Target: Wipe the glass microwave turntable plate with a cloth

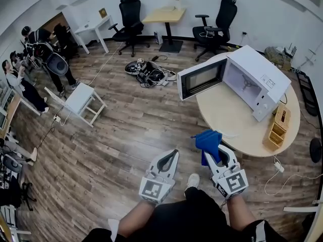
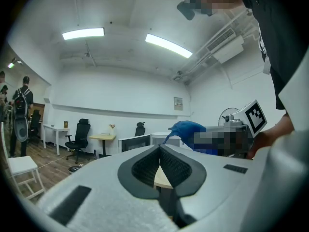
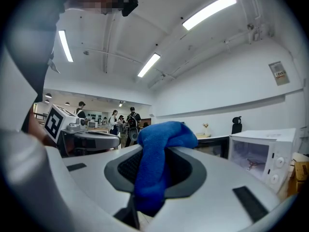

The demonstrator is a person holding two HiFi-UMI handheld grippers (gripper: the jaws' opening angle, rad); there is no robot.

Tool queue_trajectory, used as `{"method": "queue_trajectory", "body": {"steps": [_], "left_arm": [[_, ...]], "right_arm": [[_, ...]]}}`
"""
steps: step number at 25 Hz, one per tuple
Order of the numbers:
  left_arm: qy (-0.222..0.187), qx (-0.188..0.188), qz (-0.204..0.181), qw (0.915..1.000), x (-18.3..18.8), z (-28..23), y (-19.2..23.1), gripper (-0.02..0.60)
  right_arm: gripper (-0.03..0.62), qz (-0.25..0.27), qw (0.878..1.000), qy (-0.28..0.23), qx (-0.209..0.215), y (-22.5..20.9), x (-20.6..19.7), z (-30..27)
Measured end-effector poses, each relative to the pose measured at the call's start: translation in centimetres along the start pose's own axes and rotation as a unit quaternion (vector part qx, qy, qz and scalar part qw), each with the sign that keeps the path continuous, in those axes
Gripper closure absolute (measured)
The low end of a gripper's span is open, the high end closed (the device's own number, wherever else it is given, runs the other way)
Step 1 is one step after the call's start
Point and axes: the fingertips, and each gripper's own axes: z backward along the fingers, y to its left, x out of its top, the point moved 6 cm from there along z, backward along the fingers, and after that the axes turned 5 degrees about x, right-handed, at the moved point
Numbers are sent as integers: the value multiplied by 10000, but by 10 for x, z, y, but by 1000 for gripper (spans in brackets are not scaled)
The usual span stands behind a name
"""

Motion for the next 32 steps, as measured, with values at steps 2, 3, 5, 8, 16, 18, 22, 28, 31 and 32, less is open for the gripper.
{"method": "queue_trajectory", "body": {"steps": [2, 3, 5, 8, 16, 18, 22, 28, 31, 32], "left_arm": [[5, -66, 135, 9999, 0, -26, 5, 575], [-8, -92, 121, 9999, 1, -38, 8, 575], [-22, -110, 67, 9999, 6, -63, 11, 575], [-33, -149, 43, 9999, 11, -98, 15, 575], [17, -244, -35, 9997, 18, -158, 17, 575], [12, -242, -69, 9997, 17, -167, 21, 575], [70, -171, -39, 9998, 10, -184, 35, 575], [83, -336, 191, 9992, 13, -230, 53, 575], [87, -552, 149, 9983, 15, -259, 62, 575], [80, -643, 126, 9978, 17, -270, 66, 575]], "right_arm": [[497, -58, 10000, -22, -23, -23, 3, -10], [499, -79, 10000, -35, -21, -35, 4, -15], [499, -61, 10000, -58, -3, -56, 7, -25], [499, -21, 9999, -107, -23, -86, 12, -39], [498, -143, 9995, -171, -217, -144, 11, -56], [499, -126, 9995, -174, -222, -152, 13, -59], [498, -104, 9994, -168, -300, -167, 13, -64], [497, -112, 9980, -152, -605, -202, 11, -81], [497, -127, 9964, -138, -830, -219, 14, -92], [497, -113, 9956, -140, -921, -225, 15, -97]]}}
